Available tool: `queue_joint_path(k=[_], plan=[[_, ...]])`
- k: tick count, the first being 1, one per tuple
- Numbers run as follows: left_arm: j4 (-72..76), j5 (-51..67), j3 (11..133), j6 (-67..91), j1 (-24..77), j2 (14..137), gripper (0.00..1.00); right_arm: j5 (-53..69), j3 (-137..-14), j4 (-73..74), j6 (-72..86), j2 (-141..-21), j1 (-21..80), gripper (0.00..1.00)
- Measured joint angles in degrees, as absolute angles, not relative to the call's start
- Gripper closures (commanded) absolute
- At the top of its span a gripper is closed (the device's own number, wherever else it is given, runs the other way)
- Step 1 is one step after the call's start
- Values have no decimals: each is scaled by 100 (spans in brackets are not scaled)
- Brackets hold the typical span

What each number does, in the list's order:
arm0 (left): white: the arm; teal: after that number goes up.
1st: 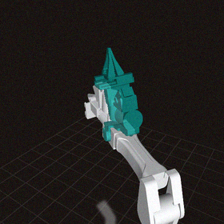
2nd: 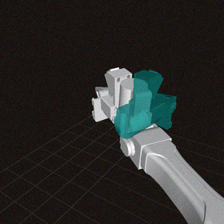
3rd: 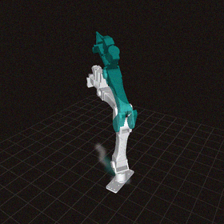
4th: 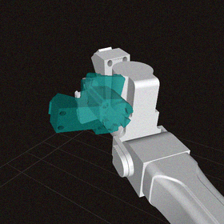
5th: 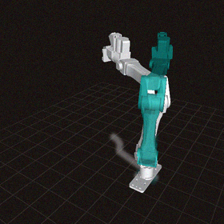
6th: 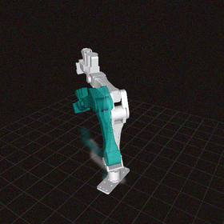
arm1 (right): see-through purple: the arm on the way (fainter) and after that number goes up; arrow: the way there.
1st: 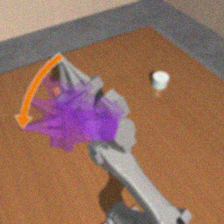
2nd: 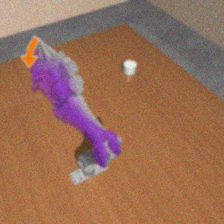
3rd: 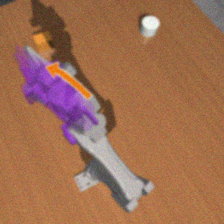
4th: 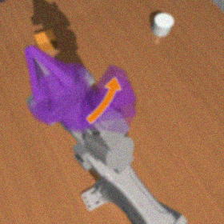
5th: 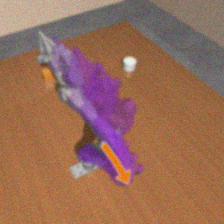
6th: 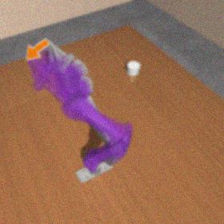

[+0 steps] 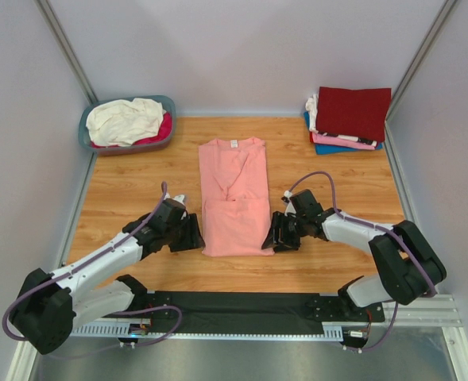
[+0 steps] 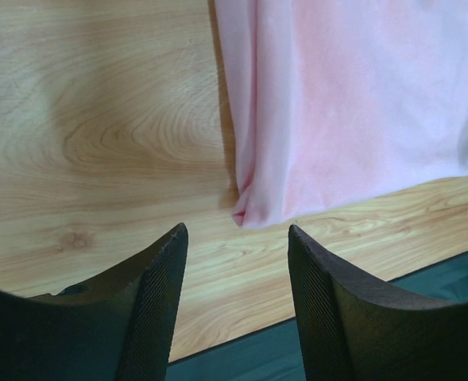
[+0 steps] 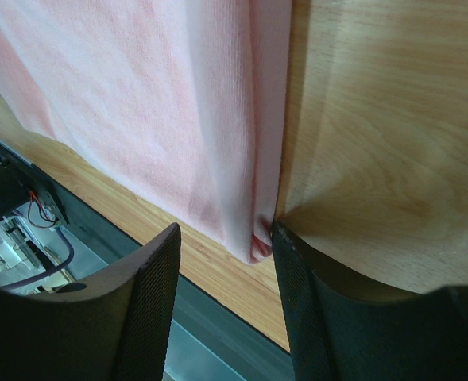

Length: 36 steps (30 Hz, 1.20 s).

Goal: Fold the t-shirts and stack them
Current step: Fold the tshirt

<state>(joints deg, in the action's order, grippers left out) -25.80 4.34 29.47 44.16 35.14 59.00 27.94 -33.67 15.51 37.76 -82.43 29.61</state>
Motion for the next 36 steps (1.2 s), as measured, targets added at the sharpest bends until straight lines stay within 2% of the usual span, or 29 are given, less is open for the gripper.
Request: queue_joint_path(k=[6,11,27,31,35,36], plan=[[-1999,731,2709,4523,3496,6604,43,2805,-3369,1540,3776,-8272,2961,51],[-1380,980,2705,4648,3500,6945,51,2805,-3367,1535,3774,-8276,2961,52],[-1334,897,2274,4818,3498,6416,59,2818,-3326,1483,3776,-8291,2961,57],[-1240,926,2265,4864,3500,6486,64,2860,-3275,1400,3789,-8291,2961,59],[-1100,980,2263,4908,3498,6611,73,2882,-3201,1308,3822,-8291,2961,67],[-1072,989,2261,4919,3500,6639,76,2891,-3179,1284,3826,-8291,2961,74]])
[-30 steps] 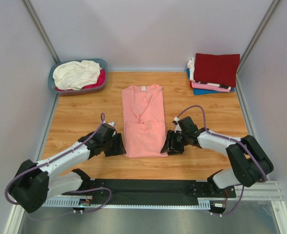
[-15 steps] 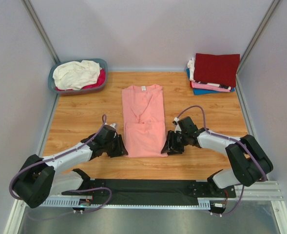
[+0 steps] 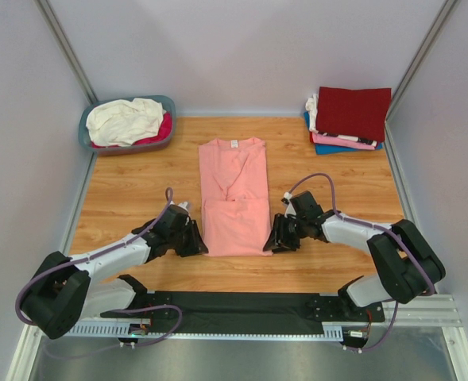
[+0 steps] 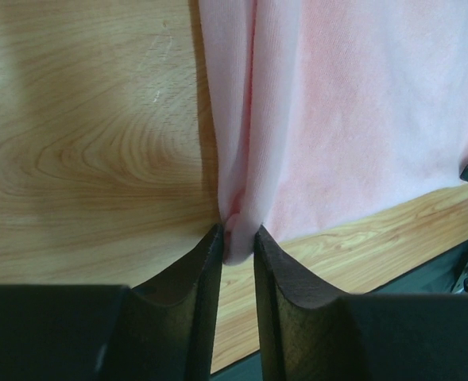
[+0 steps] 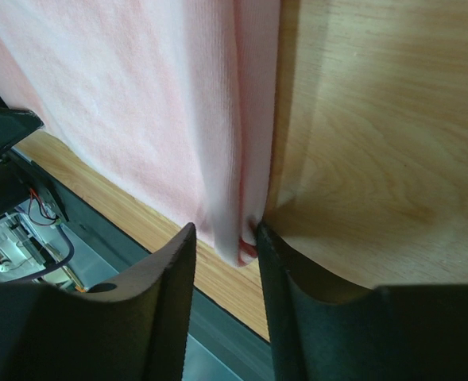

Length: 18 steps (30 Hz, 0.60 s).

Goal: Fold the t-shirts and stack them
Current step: Fold the tshirt

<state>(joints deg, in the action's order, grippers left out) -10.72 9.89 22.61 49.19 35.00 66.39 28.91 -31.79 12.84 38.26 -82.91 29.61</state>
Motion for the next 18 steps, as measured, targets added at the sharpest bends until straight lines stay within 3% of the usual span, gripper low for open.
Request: queue_joint_path(k=[2,3,4,6,18], plan=[[-1022,1004,2252,4928,3500,6689,88,2888,-3133,1251,3837,-8296,2963,80],[-998,1015,2244,4936,3498,6705,94,2886,-3107,1243,3857,-8296,2961,90],[-982,1024,2241,4947,3500,6709,100,2864,-3092,1243,3857,-8296,2963,92],[-969,1048,2239,4950,3500,6709,100,2864,-3072,1238,3896,-8311,2963,100],[-1874,819,2250,5078,3800,6071,100,2700,-2904,1551,3953,-7762,3127,100]])
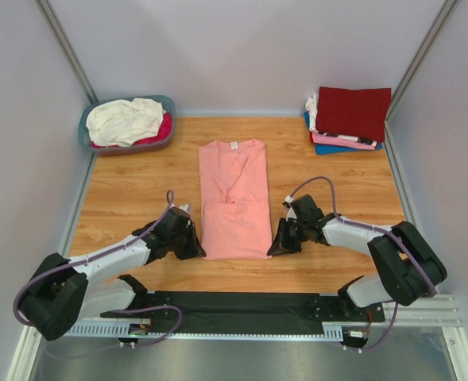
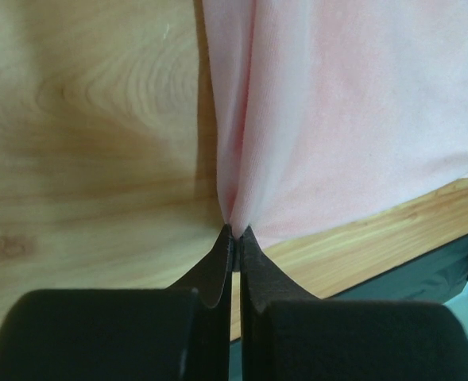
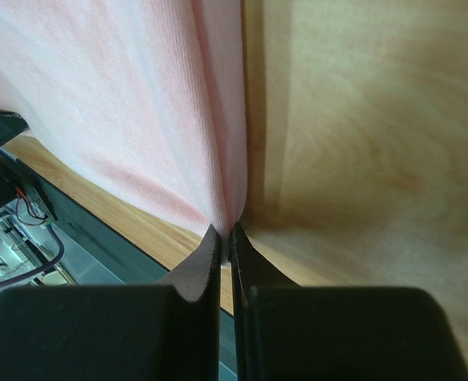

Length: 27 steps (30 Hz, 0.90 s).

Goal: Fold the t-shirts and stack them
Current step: Fold the tshirt

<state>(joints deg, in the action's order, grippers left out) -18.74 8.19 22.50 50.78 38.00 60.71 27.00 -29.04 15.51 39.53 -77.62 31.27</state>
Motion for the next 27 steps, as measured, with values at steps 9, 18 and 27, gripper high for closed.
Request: queue_joint_path(k=[9,18,27], plan=[[-3417,690,2735,5332,4077,4746,100,2311,-2856,2443,4370,-5937,3586,100],[-4595,244,4300,5186,4075,5030,100,1793,-4053,3474,4344,-5937,3599,99],[-5098,73,5784,4543,3430,6394,100,1365,-5734,4064,3758,-7282,3286,100]])
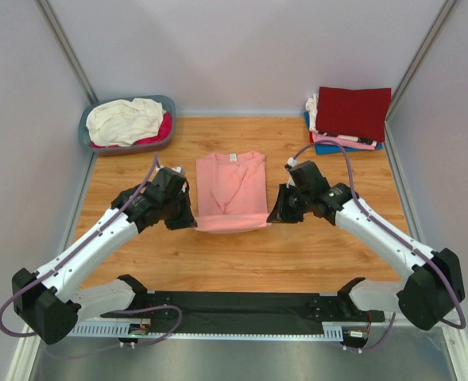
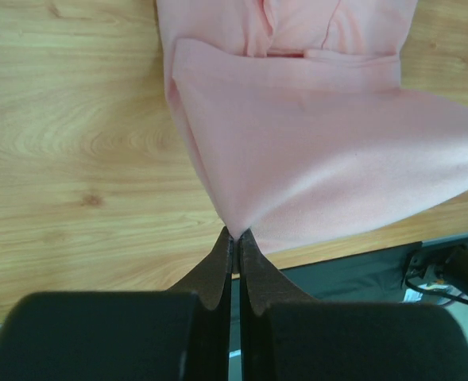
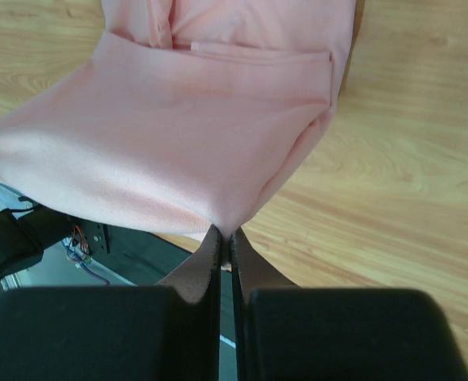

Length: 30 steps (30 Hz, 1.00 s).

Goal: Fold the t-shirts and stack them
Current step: Fold the tshirt

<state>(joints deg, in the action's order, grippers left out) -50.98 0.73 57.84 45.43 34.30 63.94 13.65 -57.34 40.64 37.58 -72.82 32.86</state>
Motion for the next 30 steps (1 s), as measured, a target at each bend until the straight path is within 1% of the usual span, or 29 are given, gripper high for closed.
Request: queue_joint_path(k=[5,8,11,12,13,14,15,16,17,18,19,20,21,24,26,28,30], plan=[[-5201,257,6567,4091,2915,7188,100,1363,-6619,4289,3454,-8047,3006,100],[-5273,443,7229,3793,2580,7911,100,1369,-7277,4397,3288,-8586,2818,99],[-5461,709,8239,3511,2185,8912,100,1424,-8353,4580,3133,-9513,2517,99],[-5572,766,8750,3404,2032,9406,100,1446,-8912,4781,3103,-9935,2394,98],[-5800,838,9461,3297,1890,9985,81,1476,-9465,4888,3079,-10348,2287,57],[-5892,891,10182,3155,1767,10580,70,1538,-10348,4963,3035,-11074,2147,32],[-6014,965,11050,3033,1634,11314,58,1522,-11266,5105,2991,-11730,2034,11],[-6250,1076,12138,2939,1518,12112,30,1516,-12254,5236,2950,-12455,1922,0],[-6377,1181,13227,2877,1406,12912,24,1518,-13321,5363,2923,-13251,1815,0],[-6449,1273,14202,2877,1310,13655,22,1570,-14385,5533,2897,-14022,1706,0],[-6418,1350,14650,2888,1243,14079,21,1671,-15332,5690,2906,-14700,1594,0],[-6361,1461,14726,2936,1146,14339,21,1828,-15614,5621,2904,-15056,1496,0],[-6331,1549,14453,2974,1066,14409,21,1935,-15579,5647,2899,-15150,1428,0],[-6145,1647,12860,3026,880,14070,20,2169,-13019,4941,2873,-14258,1212,0],[-6147,1614,12280,3026,843,13893,21,2220,-11657,4724,2862,-13625,1129,0],[-6160,1590,12029,3013,871,13705,21,2300,-11192,4674,2838,-13229,1125,0],[-6095,1555,11942,3000,930,13454,21,2403,-11144,4480,2794,-12980,1160,0]])
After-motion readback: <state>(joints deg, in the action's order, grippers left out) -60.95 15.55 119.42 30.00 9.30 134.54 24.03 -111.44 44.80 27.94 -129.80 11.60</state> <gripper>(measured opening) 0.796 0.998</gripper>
